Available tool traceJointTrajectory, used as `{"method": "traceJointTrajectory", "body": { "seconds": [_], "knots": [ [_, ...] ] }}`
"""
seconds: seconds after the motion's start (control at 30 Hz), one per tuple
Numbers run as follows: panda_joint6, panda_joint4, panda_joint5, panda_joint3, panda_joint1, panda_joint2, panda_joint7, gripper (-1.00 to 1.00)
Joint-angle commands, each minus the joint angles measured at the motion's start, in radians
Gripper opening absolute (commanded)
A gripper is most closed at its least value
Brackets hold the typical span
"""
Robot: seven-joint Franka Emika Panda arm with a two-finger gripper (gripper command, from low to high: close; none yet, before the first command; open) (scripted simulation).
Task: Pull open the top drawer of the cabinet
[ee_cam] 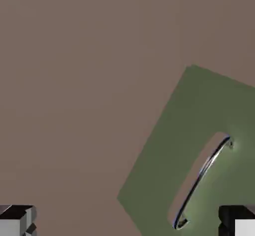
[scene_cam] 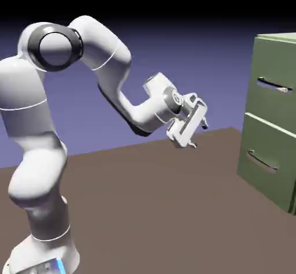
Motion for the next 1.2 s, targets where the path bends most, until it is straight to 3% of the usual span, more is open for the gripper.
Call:
{"method": "traceJointTrajectory", "body": {
  "seconds": [0.0, 1.17],
  "knots": [
    [-0.007, 0.017, -0.044, 0.022, -0.018, 0.021, -0.042, 0.0],
    [-0.243, 0.621, -1.566, 0.786, -0.604, 0.771, -1.493, 0.0]
  ]
}}
